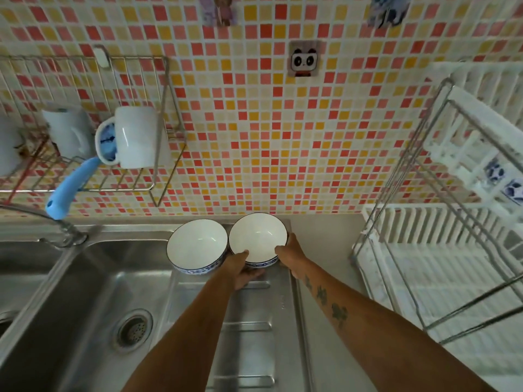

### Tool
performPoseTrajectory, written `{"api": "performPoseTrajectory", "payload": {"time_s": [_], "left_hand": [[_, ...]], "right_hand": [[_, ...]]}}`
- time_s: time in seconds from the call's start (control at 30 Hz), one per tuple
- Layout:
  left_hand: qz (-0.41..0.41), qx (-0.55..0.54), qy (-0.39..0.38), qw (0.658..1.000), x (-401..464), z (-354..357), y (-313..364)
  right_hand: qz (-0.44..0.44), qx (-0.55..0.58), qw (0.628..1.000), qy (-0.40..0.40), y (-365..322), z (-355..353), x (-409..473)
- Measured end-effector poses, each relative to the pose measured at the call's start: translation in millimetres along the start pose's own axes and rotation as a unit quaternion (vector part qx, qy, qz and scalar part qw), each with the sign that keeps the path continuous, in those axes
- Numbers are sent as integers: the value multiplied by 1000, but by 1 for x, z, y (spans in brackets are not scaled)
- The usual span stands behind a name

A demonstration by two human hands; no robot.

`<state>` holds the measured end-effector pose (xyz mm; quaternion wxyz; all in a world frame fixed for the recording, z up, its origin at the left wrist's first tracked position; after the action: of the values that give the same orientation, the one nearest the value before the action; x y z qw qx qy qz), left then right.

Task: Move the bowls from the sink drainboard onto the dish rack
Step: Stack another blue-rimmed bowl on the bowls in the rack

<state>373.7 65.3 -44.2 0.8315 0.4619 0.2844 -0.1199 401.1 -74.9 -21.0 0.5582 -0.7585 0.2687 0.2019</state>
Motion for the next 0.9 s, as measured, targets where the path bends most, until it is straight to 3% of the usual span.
{"api": "performPoseTrajectory", "payload": {"time_s": [0.2,0.37,0.5,0.63,0.9], "left_hand": [[29,-11,0,1000,-2,-1,0],[67,-66,-51,994,-32,17,14],[70,-153,-162,972,-89,49,55],[82,-201,-228,949,-147,67,101],[153,-77,-387,906,-291,146,137]], "right_hand": [[5,81,997,-6,2,1,3],[10,212,977,2,-21,-13,-28],[-65,279,958,10,-67,-38,-83],[-195,275,942,0,-122,-71,-165],[-424,165,890,-11,-176,-166,-328]]}}
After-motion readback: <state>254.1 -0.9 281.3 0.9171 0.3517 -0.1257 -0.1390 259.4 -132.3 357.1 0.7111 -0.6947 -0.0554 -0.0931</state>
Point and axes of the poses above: each hand's wrist, its own x-axis towards the middle knuckle, its own z-axis out of the palm, y = z × x, the point moved 6 cm from there along x, towards the middle knuckle, and after that the axes turned 10 degrees about z, right-handed, at the moved point
